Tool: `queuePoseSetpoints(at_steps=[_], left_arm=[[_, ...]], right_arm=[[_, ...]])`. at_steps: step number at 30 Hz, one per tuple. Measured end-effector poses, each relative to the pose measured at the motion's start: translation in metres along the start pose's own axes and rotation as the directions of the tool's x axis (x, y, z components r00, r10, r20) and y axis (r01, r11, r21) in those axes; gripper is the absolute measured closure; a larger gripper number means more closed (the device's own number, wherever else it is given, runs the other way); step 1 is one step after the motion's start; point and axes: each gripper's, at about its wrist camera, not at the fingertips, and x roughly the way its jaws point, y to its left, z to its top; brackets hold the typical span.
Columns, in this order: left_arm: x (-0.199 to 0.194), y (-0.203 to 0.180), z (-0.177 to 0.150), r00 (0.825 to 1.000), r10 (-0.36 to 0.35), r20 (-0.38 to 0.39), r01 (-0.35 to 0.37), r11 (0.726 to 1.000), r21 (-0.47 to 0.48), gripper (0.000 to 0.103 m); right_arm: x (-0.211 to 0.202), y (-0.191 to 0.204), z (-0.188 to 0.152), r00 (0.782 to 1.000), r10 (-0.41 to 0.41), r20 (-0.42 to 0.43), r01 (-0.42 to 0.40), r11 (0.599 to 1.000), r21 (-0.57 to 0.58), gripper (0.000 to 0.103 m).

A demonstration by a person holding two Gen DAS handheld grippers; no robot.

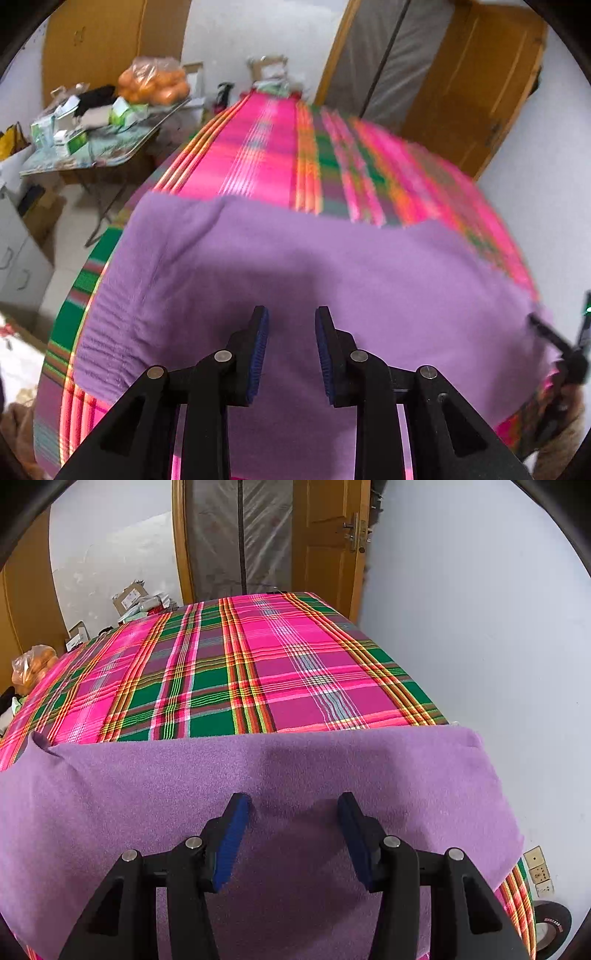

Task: Fold clothes
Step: 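Release the fold with the left gripper and smooth the garment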

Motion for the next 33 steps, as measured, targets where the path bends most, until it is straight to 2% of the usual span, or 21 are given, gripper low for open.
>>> queuePoseSetpoints(at_steps=[3,5,7,9,14,16,18,20,22,25,27,29,33], left_arm=[[0.003,0.018,-0.002,0.999,0.047,0.007,-0.047,0.999,-0.023,0.077],[0.002,0.028,-0.004,1.0,0.026,0.017,-0.026,0.999,-0.036,0.077],[0.0,0.037,-0.005,0.999,0.027,0.027,-0.026,0.999,-0.036,0.086],[-0.002,0.043,-0.007,0.998,0.04,0.042,-0.039,0.999,-0.02,0.09],[-0.01,0.057,-0.018,0.997,0.0,0.081,0.002,1.0,-0.022,0.09],[-0.014,0.055,-0.023,0.996,0.016,0.082,-0.015,1.0,-0.014,0.09],[-0.017,0.054,-0.027,0.996,0.024,0.085,-0.023,1.0,-0.01,0.09],[-0.018,0.055,-0.029,0.996,0.014,0.09,-0.013,1.0,-0.013,0.09],[-0.019,0.057,-0.03,0.995,0.004,0.096,-0.003,1.0,-0.016,0.09],[-0.02,0.058,-0.033,0.995,-0.011,0.104,0.013,1.0,-0.02,0.09],[-0.021,0.06,-0.035,0.994,-0.021,0.11,0.023,0.999,-0.023,0.09],[-0.022,0.061,-0.036,0.993,-0.03,0.115,0.033,0.999,-0.027,0.09],[-0.021,0.059,-0.036,0.993,-0.017,0.117,0.022,0.999,-0.042,0.09]], right_arm=[[0.001,0.0,0.0,1.0,0.001,0.0,-0.001,1.0,0.001,0.052],[0.001,0.0,0.0,1.0,0.002,0.0,-0.002,1.0,0.002,0.051],[0.002,-0.001,0.0,1.0,0.004,0.0,-0.004,1.0,0.004,0.051],[0.002,0.0,0.0,1.0,0.003,-0.001,-0.003,1.0,0.005,0.051],[-0.001,0.0,-0.002,1.0,0.004,0.001,-0.004,1.0,0.005,0.052],[-0.007,0.004,-0.006,1.0,0.026,0.012,-0.025,1.0,-0.005,0.052],[-0.016,0.016,-0.014,0.996,0.08,0.026,-0.078,0.995,-0.054,0.052],[-0.023,0.037,-0.022,0.984,0.174,0.022,-0.17,0.977,-0.128,0.052],[-0.031,0.059,-0.029,0.961,0.276,0.008,-0.269,0.943,-0.197,0.052],[-0.038,0.09,-0.037,0.924,0.381,-0.029,-0.374,0.887,-0.27,0.052],[-0.04,0.109,-0.044,0.91,0.41,-0.057,-0.406,0.858,-0.314,0.052],[-0.045,0.121,-0.053,0.905,0.418,-0.072,-0.414,0.835,-0.361,0.052],[-0.053,0.119,-0.066,0.903,0.422,-0.079,-0.419,0.826,-0.378,0.052]])
